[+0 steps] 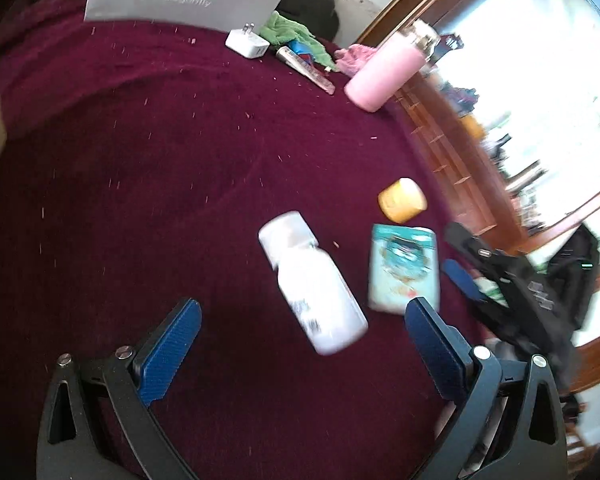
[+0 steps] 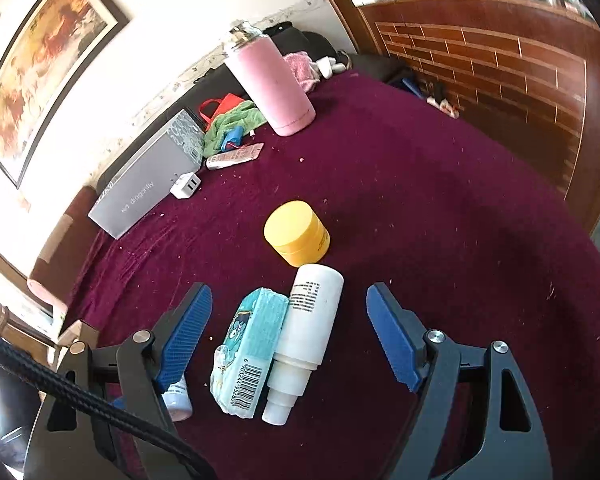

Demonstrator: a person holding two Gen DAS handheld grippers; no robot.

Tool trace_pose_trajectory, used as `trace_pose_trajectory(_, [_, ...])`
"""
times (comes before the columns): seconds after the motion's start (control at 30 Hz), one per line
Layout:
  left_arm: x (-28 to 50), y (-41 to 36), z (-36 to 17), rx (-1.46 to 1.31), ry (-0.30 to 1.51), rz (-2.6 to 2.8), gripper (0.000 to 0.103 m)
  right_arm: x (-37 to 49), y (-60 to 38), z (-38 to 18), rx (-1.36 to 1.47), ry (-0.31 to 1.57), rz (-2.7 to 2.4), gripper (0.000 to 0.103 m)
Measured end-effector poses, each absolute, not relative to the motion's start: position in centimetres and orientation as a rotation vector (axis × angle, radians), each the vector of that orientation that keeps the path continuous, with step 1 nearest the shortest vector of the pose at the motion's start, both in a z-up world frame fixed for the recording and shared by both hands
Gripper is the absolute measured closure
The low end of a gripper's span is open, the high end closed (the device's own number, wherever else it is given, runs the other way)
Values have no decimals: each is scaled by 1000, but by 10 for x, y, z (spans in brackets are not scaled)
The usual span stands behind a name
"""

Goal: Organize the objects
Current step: 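Grasp the white pill bottle with the left gripper, then lower the right gripper onto the teal packet and white spray bottle while the left holds the bottle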

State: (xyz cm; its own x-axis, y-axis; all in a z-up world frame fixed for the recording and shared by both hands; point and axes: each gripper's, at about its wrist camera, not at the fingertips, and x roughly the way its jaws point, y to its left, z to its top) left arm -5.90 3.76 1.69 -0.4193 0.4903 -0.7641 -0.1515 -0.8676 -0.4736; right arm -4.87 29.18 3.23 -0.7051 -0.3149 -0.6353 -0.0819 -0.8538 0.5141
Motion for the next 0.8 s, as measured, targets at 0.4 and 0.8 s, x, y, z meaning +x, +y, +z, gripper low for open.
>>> trace_pose_trajectory(0.4, [-55,97,12,-1359,78,2424,74,-52,298,24,1188,-877,-2610,23])
trace_pose_trajectory(0.8, [38,11,67,-1115,-177,2490,74,-54,288,25,1180,-752,-2699,23])
